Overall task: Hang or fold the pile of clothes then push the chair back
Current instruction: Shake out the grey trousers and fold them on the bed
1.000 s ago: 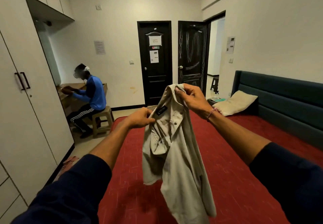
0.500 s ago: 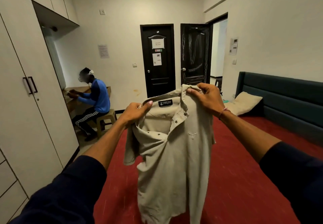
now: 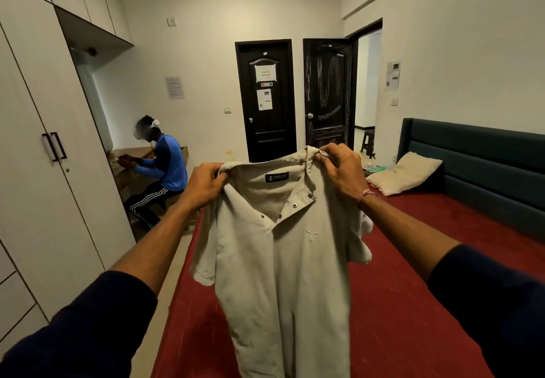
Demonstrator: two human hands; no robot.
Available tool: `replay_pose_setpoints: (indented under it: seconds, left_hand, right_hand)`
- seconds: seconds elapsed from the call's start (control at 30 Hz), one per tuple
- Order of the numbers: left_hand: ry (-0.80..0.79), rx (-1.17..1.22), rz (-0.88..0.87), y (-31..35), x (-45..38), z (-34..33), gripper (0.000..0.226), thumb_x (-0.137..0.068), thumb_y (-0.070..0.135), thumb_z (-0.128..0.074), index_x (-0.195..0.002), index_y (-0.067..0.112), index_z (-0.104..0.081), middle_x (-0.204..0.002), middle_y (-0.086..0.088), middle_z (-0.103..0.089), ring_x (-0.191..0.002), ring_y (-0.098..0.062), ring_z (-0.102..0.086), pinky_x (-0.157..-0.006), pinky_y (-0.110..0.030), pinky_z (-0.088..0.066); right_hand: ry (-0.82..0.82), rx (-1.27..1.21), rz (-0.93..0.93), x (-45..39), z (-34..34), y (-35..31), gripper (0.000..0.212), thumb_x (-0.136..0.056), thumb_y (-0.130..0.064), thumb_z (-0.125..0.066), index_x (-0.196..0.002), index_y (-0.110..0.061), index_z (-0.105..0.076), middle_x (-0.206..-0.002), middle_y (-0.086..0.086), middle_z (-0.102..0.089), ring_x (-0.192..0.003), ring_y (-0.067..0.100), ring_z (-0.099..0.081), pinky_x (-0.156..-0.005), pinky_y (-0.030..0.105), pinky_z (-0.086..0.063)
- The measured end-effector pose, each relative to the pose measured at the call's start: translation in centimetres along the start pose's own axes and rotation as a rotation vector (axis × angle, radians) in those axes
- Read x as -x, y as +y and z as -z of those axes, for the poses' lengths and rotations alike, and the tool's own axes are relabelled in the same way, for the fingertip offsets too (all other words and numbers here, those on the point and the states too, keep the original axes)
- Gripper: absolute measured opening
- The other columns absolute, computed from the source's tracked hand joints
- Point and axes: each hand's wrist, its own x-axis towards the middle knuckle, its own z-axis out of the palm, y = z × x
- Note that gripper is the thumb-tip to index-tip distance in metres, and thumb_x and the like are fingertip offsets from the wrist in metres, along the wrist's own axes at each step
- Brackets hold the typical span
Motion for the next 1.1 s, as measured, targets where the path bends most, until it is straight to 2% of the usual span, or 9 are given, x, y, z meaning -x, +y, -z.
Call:
replay_pose_setpoints:
  seconds: [0.13,0.2,0.27,0.4,0.57,0.73,0.93,1.03,1.1]
  left_hand:
    - [0.07,0.109,0.109,0.5,0.2,-1.1,0.046,-0.101,0.034,-0.05,-0.075,-0.003,-0.057,-0.064,-0.004,-0.05,-0.061,-0.018,-0.046,-0.058,-0.036,-0.036]
    - [0.075,0.142,0.155,1.1,0.3,-1.5,0.048,-0.103,0.04,-0.048,-0.071,0.005,-0.054,-0.064,-0.002,-0.049,-0.061,-0.017,-0.046,-0.059,-0.037,-0.037]
    - [0.101,0.136,0.162,2.3,0.4,-1.7,0.049,-0.103,0.046,-0.046,-0.063,0.017,-0.042,-0.058,0.004,-0.041,-0.055,-0.013,-0.039,-0.055,-0.033,-0.031]
    - [0.165,0.049,0.158,3.6,1.2,-1.3,0.068,-0.096,0.069,-0.036,-0.052,0.018,-0.038,-0.05,-0.003,-0.041,-0.048,-0.018,-0.038,-0.051,-0.033,-0.03]
    - [0.229,-0.08,0.101,4.7,1.8,0.0,0.076,-0.089,0.079,-0.021,-0.046,0.017,-0.032,-0.045,-0.004,-0.035,-0.043,-0.017,-0.032,-0.048,-0.03,-0.025]
    - [0.285,-0.156,0.107,4.2,1.3,0.4,0.087,-0.078,0.091,-0.006,-0.042,0.016,-0.031,-0.043,-0.005,-0.035,-0.041,-0.018,-0.032,-0.046,-0.032,-0.025]
    - [0.18,-0.161,0.182,-0.1,-0.3,-2.8,0.091,-0.07,0.096,-0.002,-0.046,0.014,-0.034,-0.048,-0.006,-0.039,-0.045,-0.019,-0.036,-0.048,-0.031,-0.023]
    - [0.076,-0.238,0.275,-5.6,-0.8,-7.4,0.083,-0.084,0.084,-0.012,-0.047,0.014,-0.037,-0.059,-0.017,-0.052,-0.06,-0.034,-0.054,-0.057,-0.039,-0.04]
    - [0.0,-0.247,0.348,-10.4,-0.5,-12.1,0.079,-0.089,0.079,-0.015,-0.049,0.015,-0.039,-0.065,-0.021,-0.057,-0.067,-0.037,-0.059,-0.063,-0.043,-0.046]
  right_hand:
    - [0.009,0.106,0.035,0.7,0.0,0.1,0.028,-0.1,-0.04,-0.058,-0.101,-0.012,-0.063,-0.085,0.003,-0.056,-0.073,0.014,-0.051,-0.062,0.027,-0.043]
    - [0.04,0.198,0.072,1.1,0.1,0.2,0.032,-0.101,-0.045,-0.054,-0.096,-0.014,-0.06,-0.081,0.001,-0.051,-0.068,0.015,-0.049,-0.057,0.031,-0.044]
    - [0.074,0.24,0.092,1.6,0.3,0.3,0.035,-0.102,-0.047,-0.051,-0.092,-0.014,-0.057,-0.077,-0.001,-0.047,-0.063,0.015,-0.046,-0.052,0.032,-0.044]
    - [0.119,0.36,0.16,2.3,1.1,1.0,0.041,-0.103,-0.052,-0.043,-0.087,-0.016,-0.054,-0.072,-0.001,-0.043,-0.053,0.013,-0.041,-0.044,0.026,-0.037]
    - [0.187,0.419,0.21,3.1,1.9,1.3,0.048,-0.104,-0.056,-0.033,-0.087,-0.016,-0.055,-0.069,0.001,-0.047,-0.048,0.018,-0.044,-0.042,0.027,-0.04]
    - [0.224,0.45,0.212,2.5,1.3,1.3,0.05,-0.104,-0.059,-0.036,-0.081,-0.018,-0.053,-0.066,-0.003,-0.041,-0.047,0.018,-0.04,-0.044,0.024,-0.031]
    - [0.123,0.514,0.147,1.6,-2.5,4.2,0.056,-0.101,-0.066,-0.032,-0.075,-0.02,-0.048,-0.065,-0.001,-0.047,-0.05,0.021,-0.045,-0.048,0.027,-0.034]
    - [0.004,0.525,0.112,2.2,-6.8,7.3,0.055,-0.1,-0.067,-0.033,-0.073,-0.021,-0.047,-0.064,-0.002,-0.046,-0.051,0.021,-0.046,-0.053,0.027,-0.036]
    - [-0.09,0.541,0.078,3.3,-11.1,10.7,0.056,-0.099,-0.067,-0.033,-0.073,-0.02,-0.046,-0.064,-0.004,-0.046,-0.051,0.018,-0.045,-0.056,0.027,-0.035]
